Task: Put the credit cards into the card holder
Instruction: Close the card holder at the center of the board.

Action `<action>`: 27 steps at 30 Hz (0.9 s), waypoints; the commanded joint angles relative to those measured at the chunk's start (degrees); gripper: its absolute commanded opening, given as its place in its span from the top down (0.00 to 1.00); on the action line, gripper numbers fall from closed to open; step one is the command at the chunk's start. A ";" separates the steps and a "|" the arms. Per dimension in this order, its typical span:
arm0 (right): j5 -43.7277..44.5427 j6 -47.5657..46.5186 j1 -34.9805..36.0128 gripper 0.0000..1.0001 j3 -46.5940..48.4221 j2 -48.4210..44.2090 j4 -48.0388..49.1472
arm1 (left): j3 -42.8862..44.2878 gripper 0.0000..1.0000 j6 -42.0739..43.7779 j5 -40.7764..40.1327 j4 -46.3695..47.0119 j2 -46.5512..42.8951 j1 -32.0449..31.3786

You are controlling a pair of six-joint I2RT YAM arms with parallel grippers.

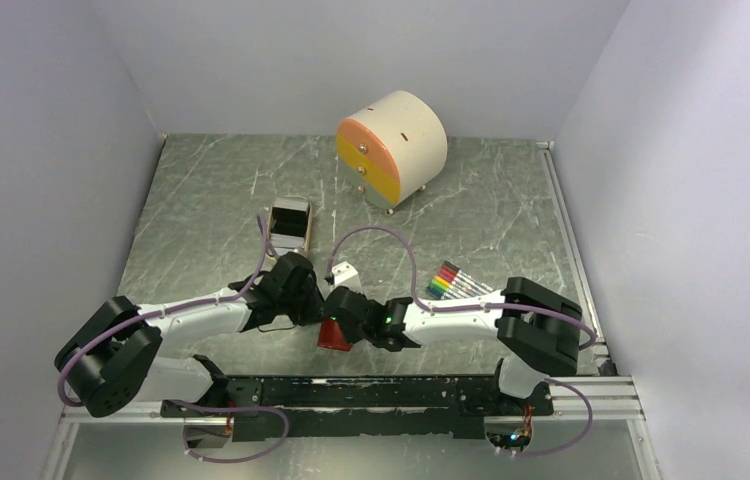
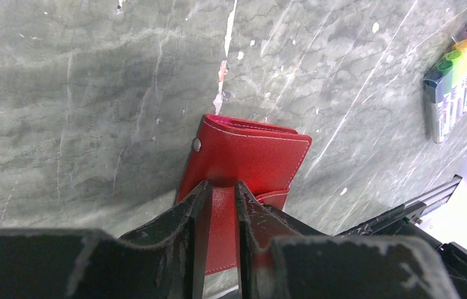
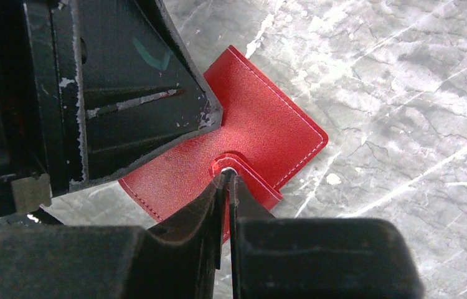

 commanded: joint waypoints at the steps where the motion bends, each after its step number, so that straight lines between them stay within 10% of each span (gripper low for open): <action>1: -5.87 0.35 -1.84 0.90 -1.93 6.04 -1.68 | -1.05 0.74 0.52 0.83 -0.44 1.05 -0.03; 27: -18.98 -5.54 -8.78 0.88 11.59 14.21 -14.41 | -1.43 0.74 1.08 -4.10 -5.41 -7.25 1.05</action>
